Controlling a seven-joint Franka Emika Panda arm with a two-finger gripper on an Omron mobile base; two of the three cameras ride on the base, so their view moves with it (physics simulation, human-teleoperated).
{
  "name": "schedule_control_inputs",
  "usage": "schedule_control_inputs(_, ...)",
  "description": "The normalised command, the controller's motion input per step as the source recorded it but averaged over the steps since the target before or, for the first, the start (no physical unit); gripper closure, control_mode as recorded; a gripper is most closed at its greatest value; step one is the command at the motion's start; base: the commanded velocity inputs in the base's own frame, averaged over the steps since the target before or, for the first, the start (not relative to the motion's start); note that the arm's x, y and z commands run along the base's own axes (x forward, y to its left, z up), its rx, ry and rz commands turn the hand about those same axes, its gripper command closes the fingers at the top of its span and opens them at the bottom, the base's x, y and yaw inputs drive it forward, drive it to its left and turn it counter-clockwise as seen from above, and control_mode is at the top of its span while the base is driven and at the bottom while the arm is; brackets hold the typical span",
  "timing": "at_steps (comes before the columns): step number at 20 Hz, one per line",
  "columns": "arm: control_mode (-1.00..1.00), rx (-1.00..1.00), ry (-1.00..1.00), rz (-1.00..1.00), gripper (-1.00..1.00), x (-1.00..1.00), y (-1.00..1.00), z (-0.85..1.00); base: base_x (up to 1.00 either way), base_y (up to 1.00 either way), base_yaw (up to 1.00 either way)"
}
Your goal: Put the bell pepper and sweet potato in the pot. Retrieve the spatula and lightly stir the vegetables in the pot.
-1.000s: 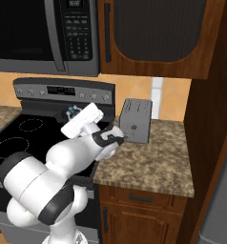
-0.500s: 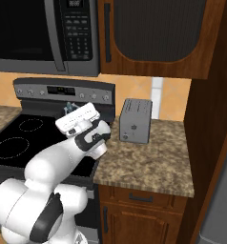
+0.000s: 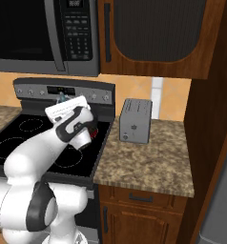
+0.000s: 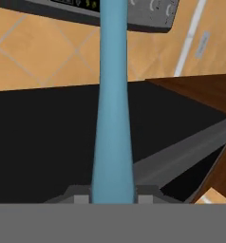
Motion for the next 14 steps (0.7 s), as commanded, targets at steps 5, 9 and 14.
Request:
schedule_control_inputs(5,-1.00,0.05,0.09,0.00,1.00,0.24,-0.05,0.43,0.00,0.00,0.00)
schedule_control_inputs(9,-1.00,0.04,0.13,0.00,1.00,0.36,-0.02,0.42,0.00,0.00,0.00)
schedule_control_inputs(14,-1.00,0.01,0.13,-0.02,1.00,0.47,-0.01,0.06,0.00,0.00,0.00)
